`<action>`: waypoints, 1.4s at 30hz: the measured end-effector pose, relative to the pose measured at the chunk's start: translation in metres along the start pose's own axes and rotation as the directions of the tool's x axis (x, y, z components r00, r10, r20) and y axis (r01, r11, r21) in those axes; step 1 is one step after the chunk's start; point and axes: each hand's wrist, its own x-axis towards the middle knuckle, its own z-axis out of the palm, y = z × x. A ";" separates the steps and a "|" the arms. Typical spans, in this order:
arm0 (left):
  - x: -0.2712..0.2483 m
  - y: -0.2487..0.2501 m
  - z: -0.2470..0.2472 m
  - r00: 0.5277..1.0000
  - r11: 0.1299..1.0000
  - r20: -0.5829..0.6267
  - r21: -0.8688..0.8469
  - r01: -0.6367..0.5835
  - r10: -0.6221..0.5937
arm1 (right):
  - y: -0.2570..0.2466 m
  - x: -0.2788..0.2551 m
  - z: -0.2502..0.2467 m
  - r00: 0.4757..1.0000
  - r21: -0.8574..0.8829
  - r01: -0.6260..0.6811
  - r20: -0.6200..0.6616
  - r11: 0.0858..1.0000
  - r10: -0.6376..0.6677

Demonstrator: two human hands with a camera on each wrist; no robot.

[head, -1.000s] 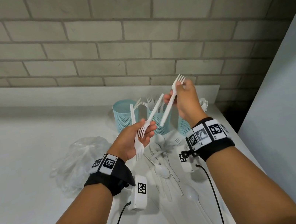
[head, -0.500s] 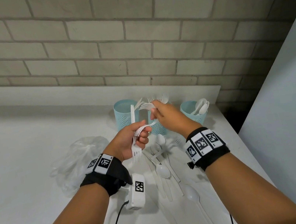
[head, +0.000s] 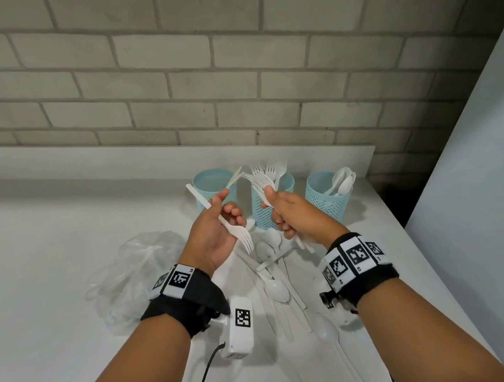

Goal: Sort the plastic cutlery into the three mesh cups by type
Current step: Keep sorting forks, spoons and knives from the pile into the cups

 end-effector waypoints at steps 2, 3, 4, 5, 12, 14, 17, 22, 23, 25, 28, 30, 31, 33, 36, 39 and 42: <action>0.001 0.000 0.000 0.999 0.999 0.011 -0.009 -0.041 0.041 | 0.002 -0.001 0.000 0.995 0.054 -0.057 0.083 0.997 0.052; 0.001 -0.001 0.001 0.998 0.998 0.012 -0.006 -0.058 0.058 | 0.004 -0.002 0.002 0.989 0.053 -0.075 0.131 0.996 0.067; 0.000 -0.002 0.002 0.997 0.997 0.012 0.001 -0.071 0.071 | 0.006 -0.004 0.004 0.981 0.062 -0.091 0.178 0.994 0.079; 0.000 -0.003 0.004 0.997 0.997 0.012 0.008 -0.080 0.080 | 0.008 -0.005 0.006 0.972 0.090 -0.109 0.216 0.990 0.088; -0.001 -0.007 0.009 0.991 0.990 -0.015 -0.029 -0.136 0.135 | 0.014 -0.013 0.011 0.949 0.321 -0.232 0.284 0.918 0.140; -0.002 -0.009 0.011 0.989 0.989 -0.010 -0.021 -0.144 0.144 | 0.013 -0.015 0.012 0.943 0.342 -0.237 0.306 0.909 0.130; -0.001 -0.011 0.010 0.988 0.988 -0.008 0.038 -0.152 0.152 | 0.013 -0.015 0.006 0.925 0.449 -0.278 0.364 0.849 0.110; 0.005 0.001 -0.006 0.970 0.973 -0.127 0.129 -0.190 0.206 | 0.010 -0.008 -0.023 0.963 0.680 -0.249 0.252 0.690 0.099; 0.005 0.001 -0.009 0.972 0.971 -0.124 0.155 -0.181 0.201 | 0.008 -0.006 -0.027 0.979 0.724 -0.197 0.184 0.661 0.090; 0.002 -0.004 -0.011 0.985 0.951 -0.048 0.271 -0.148 0.167 | 0.003 -0.004 -0.031 0.991 0.798 -0.130 0.111 0.588 0.068; -0.004 -0.018 -0.006 0.981 0.811 0.086 0.553 -0.194 0.175 | -0.007 0.001 -0.026 0.992 0.790 -0.129 0.095 0.600 0.088; -0.005 -0.023 -0.004 0.958 0.674 0.140 0.685 -0.275 0.248 | -0.009 0.005 -0.024 0.990 0.769 -0.131 0.070 0.625 0.121; -0.005 -0.024 -0.003 0.944 0.615 0.162 0.725 -0.312 0.288 | -0.010 0.007 -0.025 0.989 0.768 -0.132 0.060 0.626 0.136; -0.003 -0.023 -0.006 0.919 0.530 0.184 0.770 -0.355 0.348 | -0.010 0.007 -0.028 0.986 0.768 -0.148 0.065 0.623 0.153; 0.001 -0.021 -0.012 0.887 0.436 0.199 0.812 -0.387 0.417 | -0.014 0.006 -0.032 0.979 0.752 -0.190 0.097 0.632 0.179; 0.005 -0.022 -0.014 0.859 0.278 0.287 0.862 -0.425 0.424 | -0.017 0.007 -0.032 0.976 0.740 -0.199 0.094 0.643 0.195; 0.008 -0.028 -0.012 0.885 0.244 0.303 0.883 -0.400 0.354 | -0.017 0.010 -0.027 0.989 0.700 -0.105 -0.002 0.706 0.149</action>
